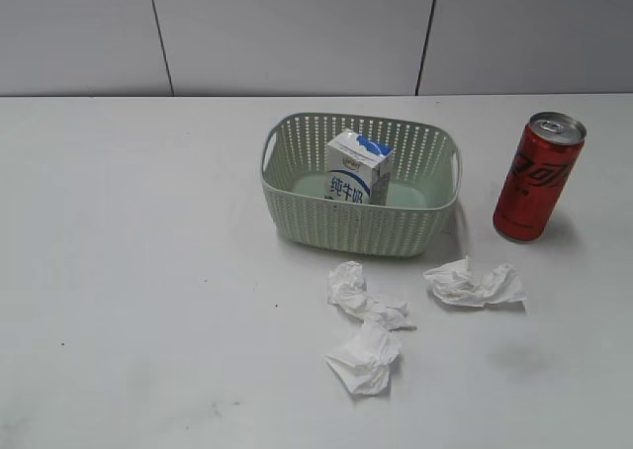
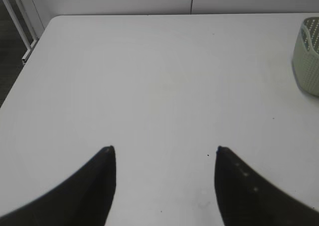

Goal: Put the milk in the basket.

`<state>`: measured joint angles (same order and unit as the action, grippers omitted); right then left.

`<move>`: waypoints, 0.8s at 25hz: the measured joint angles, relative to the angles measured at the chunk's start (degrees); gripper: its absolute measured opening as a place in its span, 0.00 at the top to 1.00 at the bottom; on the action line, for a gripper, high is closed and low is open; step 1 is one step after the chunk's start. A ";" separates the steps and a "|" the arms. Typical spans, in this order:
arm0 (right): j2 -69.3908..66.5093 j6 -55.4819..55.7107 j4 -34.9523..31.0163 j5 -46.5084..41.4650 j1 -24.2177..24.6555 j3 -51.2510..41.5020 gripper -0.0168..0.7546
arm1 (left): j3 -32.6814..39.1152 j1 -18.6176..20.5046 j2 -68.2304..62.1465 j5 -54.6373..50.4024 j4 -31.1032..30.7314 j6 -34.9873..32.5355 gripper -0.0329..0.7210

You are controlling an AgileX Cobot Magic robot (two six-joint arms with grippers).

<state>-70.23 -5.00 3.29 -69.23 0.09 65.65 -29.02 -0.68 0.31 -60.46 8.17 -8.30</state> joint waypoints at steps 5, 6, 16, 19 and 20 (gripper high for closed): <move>15.89 0.00 -0.13 5.10 0.00 -15.42 0.21 | 0.00 0.00 0.00 0.00 0.00 0.00 0.34; 18.95 0.00 -0.13 6.11 0.00 -18.01 0.21 | 0.00 0.00 0.00 0.00 0.00 0.00 0.34; 43.08 0.00 -0.18 9.41 0.00 -34.25 0.21 | 0.00 0.00 0.00 0.00 0.00 0.00 0.34; 48.62 0.00 -0.18 9.30 0.00 -36.44 0.21 | 0.00 0.00 0.00 0.00 0.00 0.00 0.34; 50.33 0.00 -0.18 9.30 0.00 -36.49 0.21 | 0.00 0.00 0.00 0.00 0.00 0.00 0.34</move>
<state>-19.89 -5.00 3.11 -59.93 0.09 29.16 -29.02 -0.68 0.31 -60.46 8.17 -8.30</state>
